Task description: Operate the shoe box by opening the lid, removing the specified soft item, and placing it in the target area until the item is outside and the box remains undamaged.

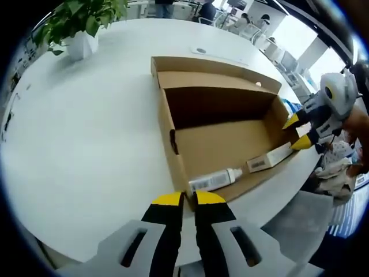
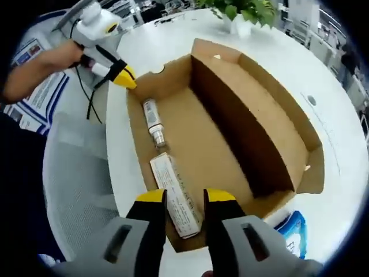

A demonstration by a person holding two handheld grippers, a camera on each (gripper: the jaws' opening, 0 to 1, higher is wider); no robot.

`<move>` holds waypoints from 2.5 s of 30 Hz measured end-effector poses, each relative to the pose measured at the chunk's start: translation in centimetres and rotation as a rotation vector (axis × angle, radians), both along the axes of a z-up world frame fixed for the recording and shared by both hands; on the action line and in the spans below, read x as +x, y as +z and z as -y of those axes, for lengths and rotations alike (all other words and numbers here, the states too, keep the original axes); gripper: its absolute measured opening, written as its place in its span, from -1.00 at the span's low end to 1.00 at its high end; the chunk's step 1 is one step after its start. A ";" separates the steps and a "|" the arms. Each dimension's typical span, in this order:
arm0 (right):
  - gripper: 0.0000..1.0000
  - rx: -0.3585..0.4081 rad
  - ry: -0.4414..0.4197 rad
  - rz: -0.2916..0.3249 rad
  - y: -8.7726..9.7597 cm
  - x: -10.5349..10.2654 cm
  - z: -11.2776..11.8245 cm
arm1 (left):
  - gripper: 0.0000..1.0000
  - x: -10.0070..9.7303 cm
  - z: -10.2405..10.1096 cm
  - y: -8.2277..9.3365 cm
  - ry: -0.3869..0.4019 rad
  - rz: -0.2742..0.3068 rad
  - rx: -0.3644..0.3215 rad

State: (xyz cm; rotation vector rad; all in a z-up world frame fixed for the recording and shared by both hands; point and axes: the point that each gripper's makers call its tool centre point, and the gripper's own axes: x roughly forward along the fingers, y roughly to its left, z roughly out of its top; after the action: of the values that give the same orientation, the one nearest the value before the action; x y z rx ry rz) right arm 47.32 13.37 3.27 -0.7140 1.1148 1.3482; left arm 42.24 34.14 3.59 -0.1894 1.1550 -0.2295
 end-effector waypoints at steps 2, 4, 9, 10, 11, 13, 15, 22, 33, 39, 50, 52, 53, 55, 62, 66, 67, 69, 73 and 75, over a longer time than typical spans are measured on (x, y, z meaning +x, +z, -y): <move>-0.51 0.013 0.044 -0.061 0.0 -0.8 -0.4 | -0.92 0.0 0.0 0.0 0.003 0.001 -0.003; -0.50 0.014 0.094 -0.078 -0.1 -1.1 -0.5 | -0.92 0.1 0.0 0.0 0.004 0.003 -0.004; -0.50 -0.053 0.218 -0.080 -1.2 -1.4 0.3 | -0.91 0.0 0.1 0.0 0.010 0.006 -0.006; -0.51 -0.052 0.219 -0.082 -1.3 -1.4 0.3 | -0.91 0.1 0.1 0.0 0.008 0.007 -0.004; -0.53 -0.050 0.217 -0.087 -1.5 -1.5 0.2 | -0.91 0.0 0.1 0.0 0.008 0.006 -0.005; -0.54 -0.054 0.225 -0.085 -1.8 -1.4 0.3 | -0.91 0.1 0.1 0.0 0.011 0.006 -0.008; -0.52 -0.055 0.221 -0.092 -1.7 -1.4 0.4 | -0.91 0.1 0.1 -0.1 0.011 0.005 -0.009; -0.51 -0.040 0.184 -0.060 -1.5 -0.6 0.1 | -0.90 0.1 0.2 0.0 0.009 0.008 -0.010; -0.47 -0.022 0.193 -0.051 -1.0 -0.8 -0.2 | -0.90 0.1 0.2 -0.1 0.010 0.010 -0.012; -0.54 -0.053 0.259 -0.038 -2.3 -1.7 -0.2 | -0.90 0.2 0.1 -0.2 0.010 0.005 -0.015; -0.60 -0.071 0.293 -0.034 -3.8 -2.0 -1.0 | -0.89 0.2 0.2 -0.3 0.010 0.009 -0.015; -0.60 -0.076 0.299 -0.032 -4.0 -2.1 -1.0 | -0.89 0.1 0.2 -0.3 0.012 0.010 -0.015; -0.60 -0.082 0.308 -0.033 -4.1 -2.2 -0.9 | -0.89 0.2 0.2 -0.3 0.011 0.011 -0.014; -0.60 -0.088 0.314 -0.032 -4.4 -2.2 -0.9 | -0.89 0.2 0.2 -0.4 0.013 0.009 -0.016; -0.64 -0.087 0.320 -0.006 -4.5 -1.8 -0.9 | -0.88 0.2 0.1 -0.4 0.010 0.009 -0.015; -0.64 -0.076 0.303 -0.002 -4.0 -1.4 -0.9 | -0.88 0.2 0.1 -0.4 0.015 0.010 -0.018; -0.64 -0.071 0.303 0.001 -3.8 -1.4 -1.0 | -0.88 0.2 0.2 -0.4 0.017 0.010 -0.018; -0.65 -0.066 0.304 0.011 -3.4 -1.2 -1.1 | -0.88 0.2 0.2 -0.5 0.013 0.010 -0.015; -0.65 -0.051 0.308 0.030 -2.1 -0.8 -1.4 | -0.87 0.2 0.2 -0.5 0.019 0.010 -0.018; -0.65 -0.046 0.311 0.038 -1.3 -0.7 -1.5 | -0.87 0.2 0.2 -0.5 0.016 0.010 -0.016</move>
State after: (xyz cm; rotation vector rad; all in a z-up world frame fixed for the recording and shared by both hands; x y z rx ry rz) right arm 46.64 14.90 1.97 -0.9731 1.0370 1.5661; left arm 42.49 33.97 3.10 -0.2115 1.1413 -0.2252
